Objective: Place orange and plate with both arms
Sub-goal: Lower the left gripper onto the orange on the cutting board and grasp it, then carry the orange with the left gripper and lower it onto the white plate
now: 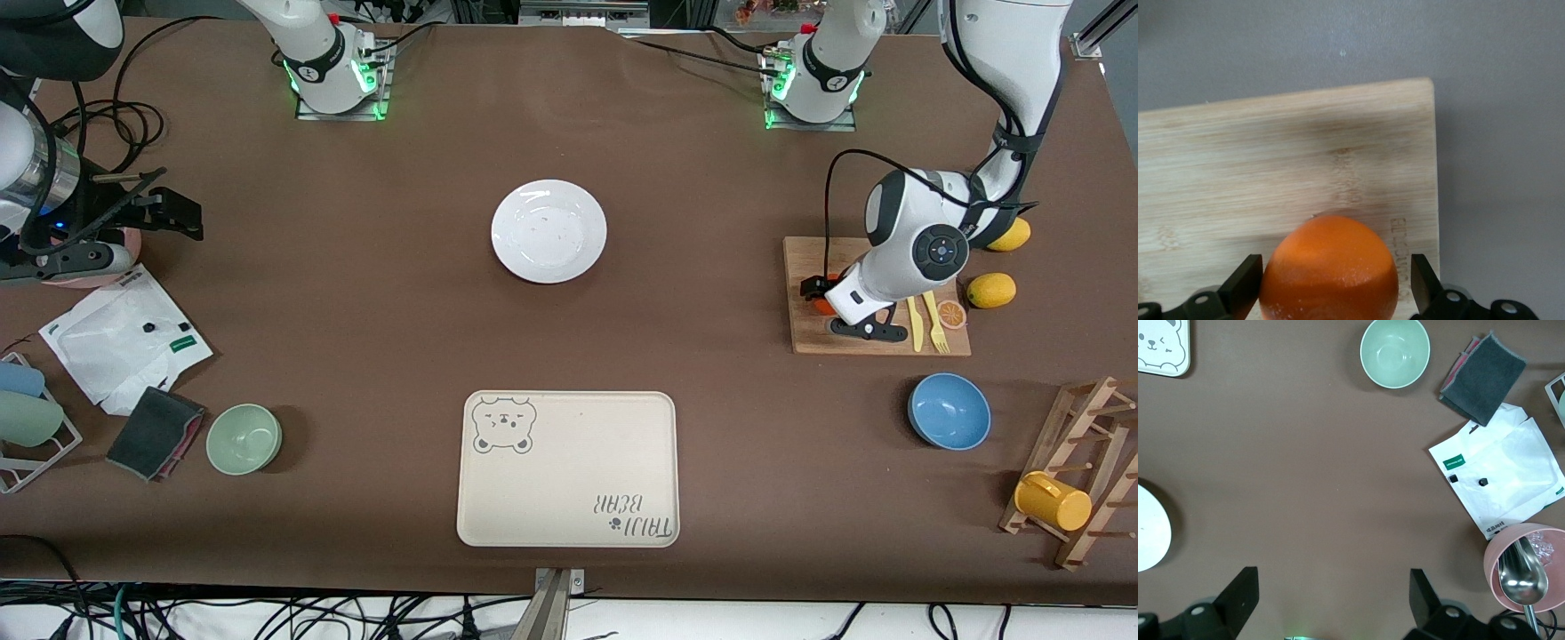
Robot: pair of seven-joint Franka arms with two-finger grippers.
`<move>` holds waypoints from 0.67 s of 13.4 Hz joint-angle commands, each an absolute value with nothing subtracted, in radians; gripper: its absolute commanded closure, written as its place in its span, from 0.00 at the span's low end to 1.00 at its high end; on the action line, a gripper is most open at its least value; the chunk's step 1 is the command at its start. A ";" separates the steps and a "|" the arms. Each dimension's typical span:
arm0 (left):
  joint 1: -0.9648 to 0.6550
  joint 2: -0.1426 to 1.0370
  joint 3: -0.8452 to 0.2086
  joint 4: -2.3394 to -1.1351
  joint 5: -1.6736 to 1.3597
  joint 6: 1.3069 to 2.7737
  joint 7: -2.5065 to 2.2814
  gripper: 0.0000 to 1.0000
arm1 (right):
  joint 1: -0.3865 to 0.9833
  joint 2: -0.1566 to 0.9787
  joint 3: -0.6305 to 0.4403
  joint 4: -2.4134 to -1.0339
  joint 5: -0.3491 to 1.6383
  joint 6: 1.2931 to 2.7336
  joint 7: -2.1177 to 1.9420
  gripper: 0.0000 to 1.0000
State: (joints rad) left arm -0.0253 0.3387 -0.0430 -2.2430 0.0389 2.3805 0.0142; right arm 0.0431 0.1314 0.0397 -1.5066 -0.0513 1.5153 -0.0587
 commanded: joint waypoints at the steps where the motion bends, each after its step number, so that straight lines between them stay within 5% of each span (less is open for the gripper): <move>1: -0.014 0.348 -0.049 -2.243 0.067 2.347 0.026 0.49 | 0.044 0.127 0.043 -1.503 -0.057 1.514 -0.057 0.00; 4: -0.014 0.347 -0.049 -2.234 0.067 2.339 0.023 0.64 | 0.044 0.129 0.043 -1.503 -0.057 1.514 -0.057 0.00; 9: -0.031 0.339 -0.080 -2.015 0.048 2.024 -0.001 0.64 | 0.044 0.129 0.043 -1.503 -0.058 1.514 -0.057 0.00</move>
